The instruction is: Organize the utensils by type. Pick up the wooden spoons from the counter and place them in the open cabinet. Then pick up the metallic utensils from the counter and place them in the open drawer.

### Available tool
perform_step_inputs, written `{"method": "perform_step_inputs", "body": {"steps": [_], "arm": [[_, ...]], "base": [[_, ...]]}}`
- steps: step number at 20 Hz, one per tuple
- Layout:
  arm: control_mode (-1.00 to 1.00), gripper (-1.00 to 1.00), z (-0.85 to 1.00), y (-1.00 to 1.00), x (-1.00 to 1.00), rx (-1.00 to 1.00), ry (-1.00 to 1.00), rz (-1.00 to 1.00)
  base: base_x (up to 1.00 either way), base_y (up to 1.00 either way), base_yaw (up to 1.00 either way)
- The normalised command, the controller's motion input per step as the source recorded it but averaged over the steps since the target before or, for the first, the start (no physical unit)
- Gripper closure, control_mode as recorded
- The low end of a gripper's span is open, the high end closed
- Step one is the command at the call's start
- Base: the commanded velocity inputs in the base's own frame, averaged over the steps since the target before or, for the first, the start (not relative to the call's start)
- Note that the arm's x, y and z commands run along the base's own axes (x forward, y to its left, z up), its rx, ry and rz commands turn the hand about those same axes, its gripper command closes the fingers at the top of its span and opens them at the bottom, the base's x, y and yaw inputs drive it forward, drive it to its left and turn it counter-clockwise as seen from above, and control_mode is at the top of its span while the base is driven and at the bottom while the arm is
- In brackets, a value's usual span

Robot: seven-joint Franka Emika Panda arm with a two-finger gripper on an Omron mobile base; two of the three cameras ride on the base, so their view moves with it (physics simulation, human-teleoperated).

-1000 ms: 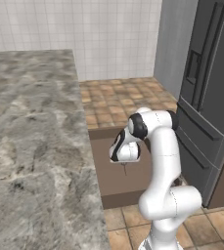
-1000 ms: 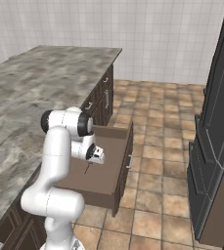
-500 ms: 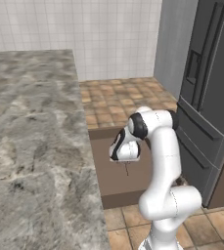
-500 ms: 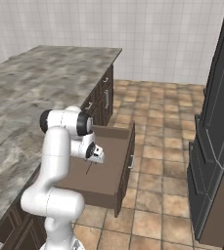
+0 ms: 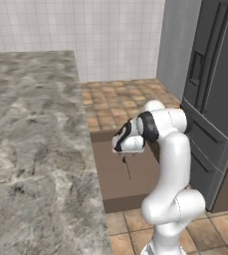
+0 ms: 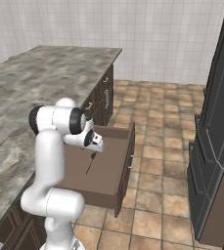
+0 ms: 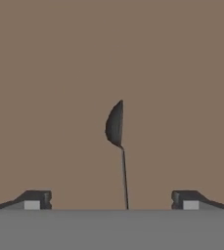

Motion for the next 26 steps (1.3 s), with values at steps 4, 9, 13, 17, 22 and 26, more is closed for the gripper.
{"method": "perform_step_inputs", "body": {"steps": [4,9,13,17,22,26], "arm": [[-1.0,-1.0,1.0,0.0,0.0,0.0,-0.04,-0.01],[-1.0,-1.0,1.0,0.0,-0.19,0.0,-0.08,0.0],[-1.0,-1.0,1.0,0.0,-0.56,0.0,-0.23,0.0],[-1.0,-1.0,1.0,0.0,-0.87,0.0,-0.31,0.0],[-1.0,-1.0,1.0,0.0,-1.0,0.0,-0.44,0.0],[-1.0,-1.0,1.0,0.0,-1.0,0.0,-0.45,0.0]], "base": [[0.0,0.0,0.0],[0.0,0.0,0.0],[0.0,0.0,0.0],[0.0,0.0,0.0],[0.0,0.0,0.0],[0.0,0.0,0.0]]}}
